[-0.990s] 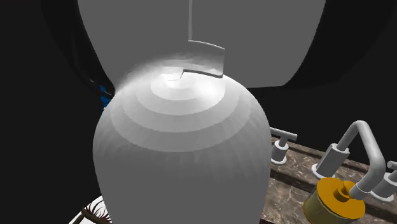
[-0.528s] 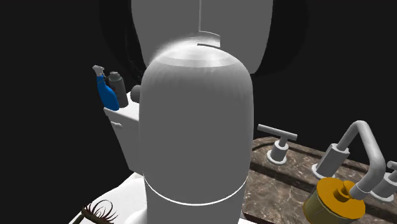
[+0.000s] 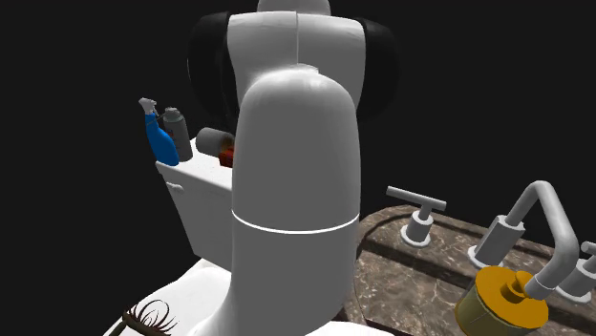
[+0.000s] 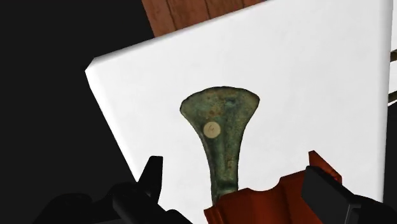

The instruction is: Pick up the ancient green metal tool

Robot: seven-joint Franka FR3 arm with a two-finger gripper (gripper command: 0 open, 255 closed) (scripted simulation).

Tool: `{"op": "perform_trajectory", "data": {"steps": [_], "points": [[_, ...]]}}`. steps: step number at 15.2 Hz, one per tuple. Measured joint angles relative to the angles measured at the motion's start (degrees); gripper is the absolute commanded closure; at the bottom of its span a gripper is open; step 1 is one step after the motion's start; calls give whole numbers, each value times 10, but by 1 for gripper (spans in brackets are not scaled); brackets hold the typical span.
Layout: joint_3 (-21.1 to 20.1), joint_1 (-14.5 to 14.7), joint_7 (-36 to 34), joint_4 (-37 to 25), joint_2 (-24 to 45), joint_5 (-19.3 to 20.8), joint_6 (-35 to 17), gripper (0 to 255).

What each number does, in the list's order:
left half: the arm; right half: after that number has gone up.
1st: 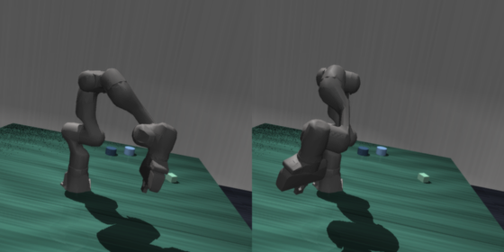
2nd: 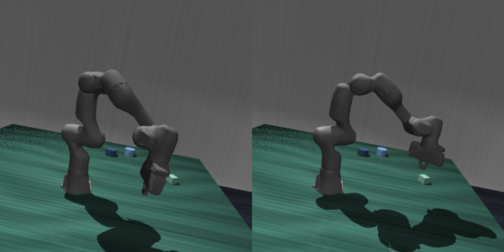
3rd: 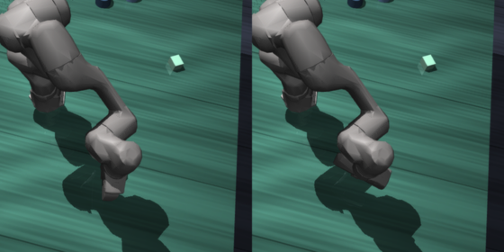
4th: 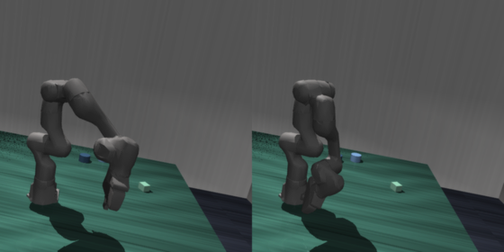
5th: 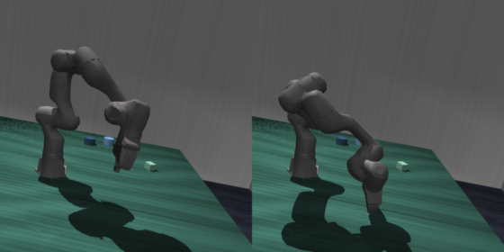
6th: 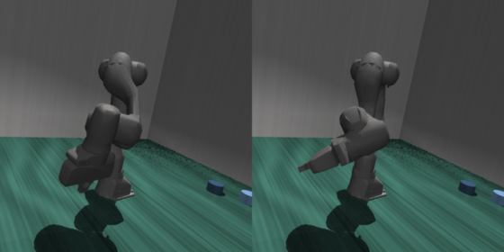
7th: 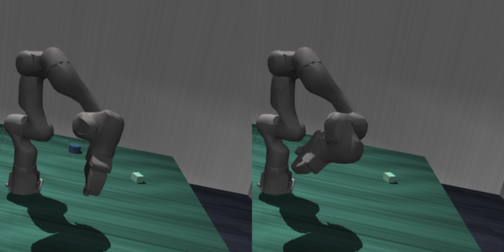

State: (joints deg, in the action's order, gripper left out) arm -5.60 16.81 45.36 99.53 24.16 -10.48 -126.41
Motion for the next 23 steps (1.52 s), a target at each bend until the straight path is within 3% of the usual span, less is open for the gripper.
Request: {"op": "perform_trajectory", "data": {"steps": [9,10,23], "points": [[-10,8,24,-17,57,2,-39,0],[-10,8,24,-16,59,2,-41,255],[-10,7,24,-19,52,2,-32,255]]}}
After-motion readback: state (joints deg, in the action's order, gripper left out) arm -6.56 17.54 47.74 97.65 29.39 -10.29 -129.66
